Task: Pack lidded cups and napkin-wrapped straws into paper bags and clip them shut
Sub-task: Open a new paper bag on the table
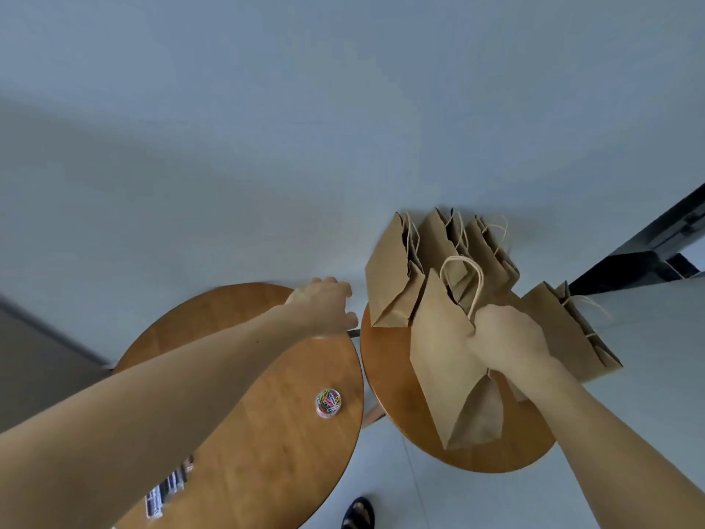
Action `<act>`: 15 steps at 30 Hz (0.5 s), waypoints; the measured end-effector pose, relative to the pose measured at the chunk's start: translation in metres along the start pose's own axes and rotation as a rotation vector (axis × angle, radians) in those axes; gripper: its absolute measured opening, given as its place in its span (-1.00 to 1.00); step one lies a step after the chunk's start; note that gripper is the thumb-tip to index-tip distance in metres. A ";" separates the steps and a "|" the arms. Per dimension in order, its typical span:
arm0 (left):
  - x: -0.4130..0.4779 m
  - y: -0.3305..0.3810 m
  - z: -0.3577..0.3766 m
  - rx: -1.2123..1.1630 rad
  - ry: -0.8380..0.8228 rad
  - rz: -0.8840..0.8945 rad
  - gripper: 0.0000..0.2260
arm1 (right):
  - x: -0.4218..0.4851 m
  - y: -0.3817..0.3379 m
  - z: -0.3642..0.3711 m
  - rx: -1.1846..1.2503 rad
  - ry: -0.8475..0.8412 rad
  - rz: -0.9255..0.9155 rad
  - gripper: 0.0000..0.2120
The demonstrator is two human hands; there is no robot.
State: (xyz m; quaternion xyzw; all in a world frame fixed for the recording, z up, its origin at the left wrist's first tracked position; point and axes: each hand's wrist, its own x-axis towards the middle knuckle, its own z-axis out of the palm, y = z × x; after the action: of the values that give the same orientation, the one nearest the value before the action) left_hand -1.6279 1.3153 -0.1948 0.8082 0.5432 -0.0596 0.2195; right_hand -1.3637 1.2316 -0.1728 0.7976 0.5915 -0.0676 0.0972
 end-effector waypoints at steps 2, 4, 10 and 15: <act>-0.014 -0.026 -0.007 -0.018 0.014 -0.016 -0.50 | -0.010 -0.041 -0.019 -0.011 -0.001 -0.068 -0.74; -0.031 -0.053 -0.014 -0.042 0.027 -0.032 -0.51 | -0.019 -0.085 -0.032 -0.002 0.001 -0.139 -0.73; -0.077 -0.135 -0.021 -0.087 0.053 -0.095 -0.54 | -0.042 -0.207 -0.021 0.063 0.004 -0.265 -0.74; -0.109 -0.187 0.001 -0.117 -0.003 -0.171 -0.47 | -0.056 -0.280 0.026 0.113 -0.010 -0.340 -0.80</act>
State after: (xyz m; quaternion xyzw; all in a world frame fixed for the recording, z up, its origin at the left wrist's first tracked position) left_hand -1.8406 1.2808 -0.2135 0.7445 0.6126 -0.0476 0.2611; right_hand -1.6479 1.2526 -0.2067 0.6899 0.7126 -0.1202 0.0420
